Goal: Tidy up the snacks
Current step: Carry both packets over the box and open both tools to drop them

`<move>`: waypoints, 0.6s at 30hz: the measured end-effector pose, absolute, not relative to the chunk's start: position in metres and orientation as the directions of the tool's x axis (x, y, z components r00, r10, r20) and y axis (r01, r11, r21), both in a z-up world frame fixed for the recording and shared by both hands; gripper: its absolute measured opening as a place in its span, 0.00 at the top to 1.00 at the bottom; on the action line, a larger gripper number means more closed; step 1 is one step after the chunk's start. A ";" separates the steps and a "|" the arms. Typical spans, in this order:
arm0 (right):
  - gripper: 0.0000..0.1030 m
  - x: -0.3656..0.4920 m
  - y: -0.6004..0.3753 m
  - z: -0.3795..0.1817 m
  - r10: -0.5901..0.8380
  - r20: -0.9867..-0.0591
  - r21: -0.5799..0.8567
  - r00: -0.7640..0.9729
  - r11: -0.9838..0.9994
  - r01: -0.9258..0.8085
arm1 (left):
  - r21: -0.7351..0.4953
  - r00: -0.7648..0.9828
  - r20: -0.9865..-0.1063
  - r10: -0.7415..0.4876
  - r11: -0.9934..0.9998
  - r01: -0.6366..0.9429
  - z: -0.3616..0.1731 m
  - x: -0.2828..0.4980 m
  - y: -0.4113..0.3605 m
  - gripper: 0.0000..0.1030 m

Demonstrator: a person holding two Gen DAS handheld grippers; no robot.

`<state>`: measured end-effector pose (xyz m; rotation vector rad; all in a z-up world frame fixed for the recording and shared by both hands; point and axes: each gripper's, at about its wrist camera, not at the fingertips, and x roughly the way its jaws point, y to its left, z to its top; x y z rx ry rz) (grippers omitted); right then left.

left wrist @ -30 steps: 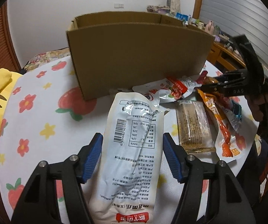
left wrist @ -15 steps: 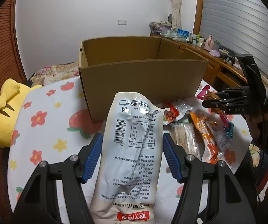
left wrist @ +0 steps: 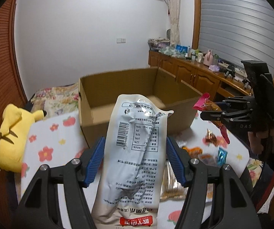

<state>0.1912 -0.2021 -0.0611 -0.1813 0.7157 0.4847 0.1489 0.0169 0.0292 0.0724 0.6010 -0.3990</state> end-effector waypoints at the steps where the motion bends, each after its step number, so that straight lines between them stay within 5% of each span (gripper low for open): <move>1: 0.57 0.193 -0.201 -0.055 0.371 -0.658 0.004 0.656 0.872 -0.489 | -0.046 0.755 -0.558 -0.343 0.922 0.385 0.034 0.152 0.017 0.38; 18: 0.57 0.272 -0.177 -0.018 0.367 -0.598 -0.026 0.713 0.880 -0.475 | 0.001 0.790 -0.524 -0.318 0.928 0.373 0.077 0.239 0.013 0.38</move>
